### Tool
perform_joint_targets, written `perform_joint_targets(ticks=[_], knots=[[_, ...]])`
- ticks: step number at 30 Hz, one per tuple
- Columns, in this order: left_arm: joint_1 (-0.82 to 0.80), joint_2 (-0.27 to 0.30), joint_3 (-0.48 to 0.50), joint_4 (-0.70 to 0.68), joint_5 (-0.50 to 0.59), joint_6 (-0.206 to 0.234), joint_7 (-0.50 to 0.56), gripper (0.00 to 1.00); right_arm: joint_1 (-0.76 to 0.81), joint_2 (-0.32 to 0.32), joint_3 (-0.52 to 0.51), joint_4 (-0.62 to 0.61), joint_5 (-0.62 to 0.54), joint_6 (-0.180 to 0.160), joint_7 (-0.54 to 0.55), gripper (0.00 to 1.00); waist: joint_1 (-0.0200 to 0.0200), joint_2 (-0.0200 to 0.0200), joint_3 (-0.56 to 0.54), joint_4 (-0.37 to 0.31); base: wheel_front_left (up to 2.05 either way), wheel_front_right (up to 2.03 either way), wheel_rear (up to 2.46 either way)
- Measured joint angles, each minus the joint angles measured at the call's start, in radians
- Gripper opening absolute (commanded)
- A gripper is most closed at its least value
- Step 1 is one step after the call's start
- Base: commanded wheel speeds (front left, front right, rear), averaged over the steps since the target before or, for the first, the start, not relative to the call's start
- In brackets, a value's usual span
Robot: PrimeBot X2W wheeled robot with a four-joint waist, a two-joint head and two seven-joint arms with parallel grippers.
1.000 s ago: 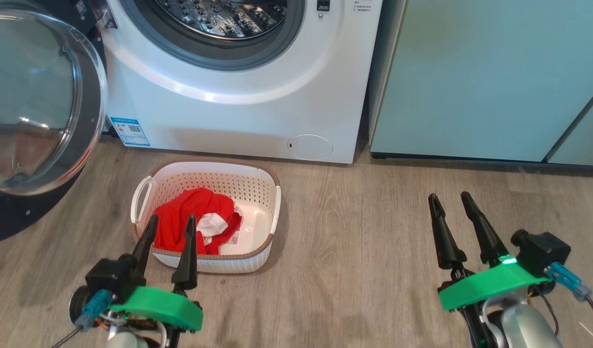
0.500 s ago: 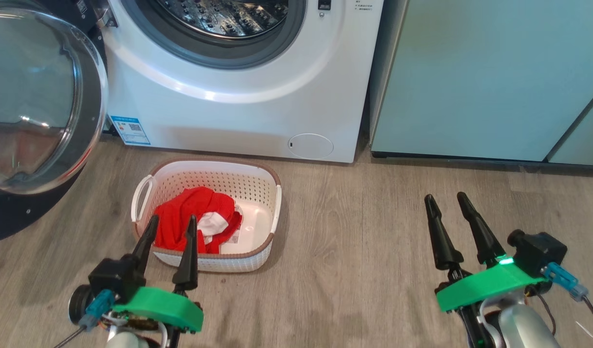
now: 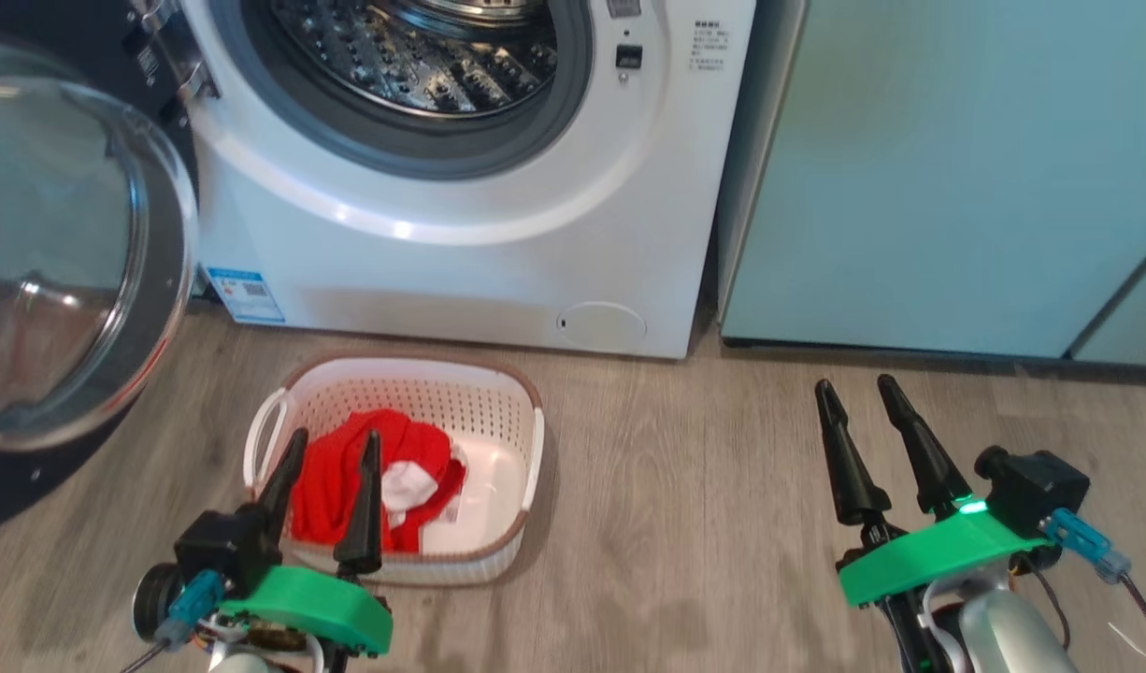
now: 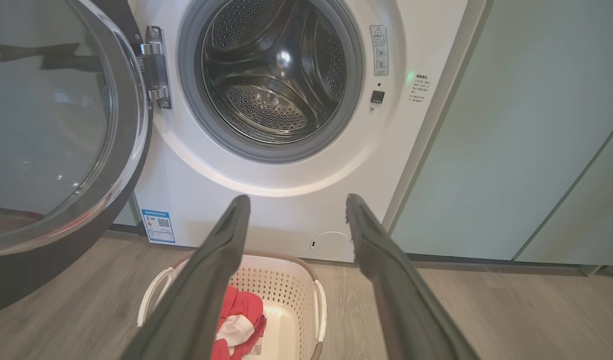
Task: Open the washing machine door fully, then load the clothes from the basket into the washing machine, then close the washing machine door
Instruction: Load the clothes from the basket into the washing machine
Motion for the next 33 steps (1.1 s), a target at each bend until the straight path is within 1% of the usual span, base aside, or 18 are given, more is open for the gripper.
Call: perform_joint_targets(ticks=[2,3,6,13,17,25,33], knots=[[0.000,0.000,0.000,-0.001,0.010,0.000,0.000,1.00,0.000,0.000,0.001,0.001,0.000,0.000,0.000,1.00,0.0000,0.0000,-0.001,0.001,2.12,-2.09,-0.03],[0.000,0.000,0.000,-0.001,-0.002,0.000,0.000,1.00,0.000,0.000,0.001,0.002,0.000,0.000,0.000,1.00,0.0000,0.0000,-0.001,0.001,1.95,-1.95,0.00],[0.000,0.000,0.001,0.006,0.002,0.015,0.000,1.00,0.000,0.000,0.002,0.006,0.000,0.000,0.000,1.00,0.0000,0.0000,-0.003,0.002,1.68,-1.68,0.00],[-0.001,0.000,0.000,0.015,0.008,0.018,0.000,1.00,-0.002,0.000,0.008,0.008,0.000,0.000,0.000,1.00,0.0000,0.0000,-0.001,0.002,1.03,-1.03,0.00],[-0.001,0.000,0.000,0.019,0.007,0.027,0.000,1.00,-0.001,0.000,0.007,0.010,0.000,0.000,0.000,1.00,0.0000,0.0000,0.002,0.004,0.26,-0.26,0.00],[-0.001,0.000,0.000,0.055,0.008,0.028,0.000,1.00,-0.002,0.000,0.005,0.010,0.000,0.000,0.000,1.00,0.0000,0.0000,0.010,0.007,0.00,0.00,0.00],[-0.004,0.000,0.007,0.055,0.006,0.036,0.000,1.00,-0.002,0.000,0.003,0.009,0.000,0.000,0.000,1.00,0.0000,0.0000,0.024,0.010,0.00,0.00,0.00]])
